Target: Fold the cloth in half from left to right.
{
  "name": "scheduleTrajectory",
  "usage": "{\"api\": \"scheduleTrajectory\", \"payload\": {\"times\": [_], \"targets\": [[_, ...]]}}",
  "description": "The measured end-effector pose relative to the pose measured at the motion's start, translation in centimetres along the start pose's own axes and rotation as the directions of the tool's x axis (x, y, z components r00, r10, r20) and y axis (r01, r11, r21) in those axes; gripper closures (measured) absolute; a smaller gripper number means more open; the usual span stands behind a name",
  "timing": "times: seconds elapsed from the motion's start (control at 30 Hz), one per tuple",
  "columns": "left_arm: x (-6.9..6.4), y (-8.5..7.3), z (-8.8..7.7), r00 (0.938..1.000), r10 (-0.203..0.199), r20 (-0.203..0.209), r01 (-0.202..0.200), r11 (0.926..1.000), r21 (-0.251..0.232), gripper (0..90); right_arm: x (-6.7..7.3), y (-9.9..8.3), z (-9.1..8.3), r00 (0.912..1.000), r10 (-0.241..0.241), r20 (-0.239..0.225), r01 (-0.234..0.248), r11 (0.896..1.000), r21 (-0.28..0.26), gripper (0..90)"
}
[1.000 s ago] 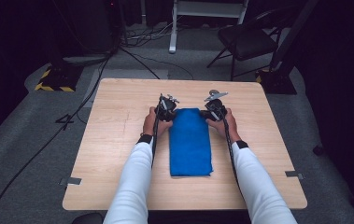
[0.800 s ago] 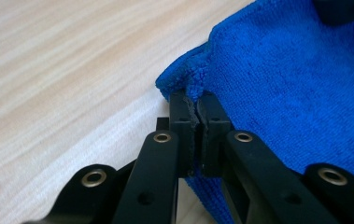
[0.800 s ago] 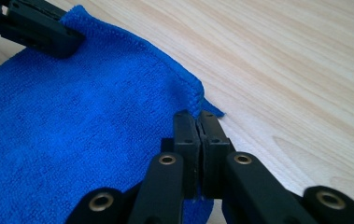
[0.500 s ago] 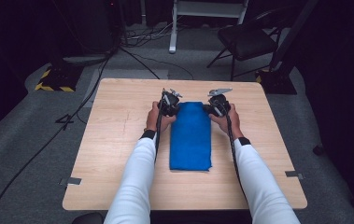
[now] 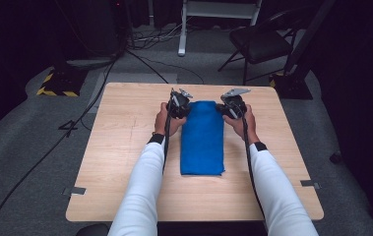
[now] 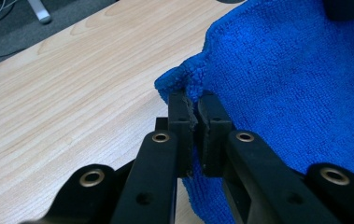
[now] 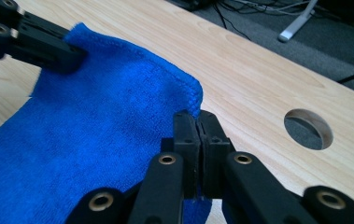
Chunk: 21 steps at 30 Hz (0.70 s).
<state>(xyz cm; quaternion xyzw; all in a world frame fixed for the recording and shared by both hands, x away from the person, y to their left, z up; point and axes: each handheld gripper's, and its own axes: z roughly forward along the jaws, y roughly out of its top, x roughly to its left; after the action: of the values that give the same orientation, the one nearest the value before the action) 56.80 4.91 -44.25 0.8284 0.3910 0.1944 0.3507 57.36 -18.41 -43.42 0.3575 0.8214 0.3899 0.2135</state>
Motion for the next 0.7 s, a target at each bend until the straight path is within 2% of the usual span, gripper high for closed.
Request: {"api": "scheduleTrajectory", "payload": {"times": [0.2, 0.3, 0.5, 0.6, 0.7], "targets": [[-0.1, 0.1, -0.9, 0.9998, -0.001, 0.020, 0.002, 0.9995, -0.031, 84.6, 0.1, 0.2, -1.1, 0.9998, -0.020, -0.005, 0.019, 1.000, -0.019, 88.3], [-0.4, 0.2, -1.1, 0.9994, 0.027, 0.021, -0.027, 0.9991, -0.032, 84.1, 0.3, 0.2, -1.6, 0.9993, -0.036, -0.009, 0.036, 0.999, -0.034, 88.4], [-0.6, 0.3, -2.1, 0.9981, 0.051, 0.035, -0.049, 0.9972, -0.057, 83.5, 0.7, 0.4, -2.2, 0.9982, -0.056, -0.021, 0.055, 0.997, -0.051, 88.4], [-0.4, 0.2, -2.7, 0.9956, 0.066, 0.066, -0.061, 0.9951, -0.078, 82.3, 0.8, 0.4, -2.5, 0.9979, -0.058, -0.029, 0.056, 0.997, -0.061, 88.3], [-0.1, 0.0, -3.3, 0.9940, 0.084, 0.070, -0.078, 0.9939, -0.078, 82.3, 1.0, 0.4, -2.8, 0.9973, -0.066, -0.034, 0.063, 0.996, -0.067, 88.4]]}}
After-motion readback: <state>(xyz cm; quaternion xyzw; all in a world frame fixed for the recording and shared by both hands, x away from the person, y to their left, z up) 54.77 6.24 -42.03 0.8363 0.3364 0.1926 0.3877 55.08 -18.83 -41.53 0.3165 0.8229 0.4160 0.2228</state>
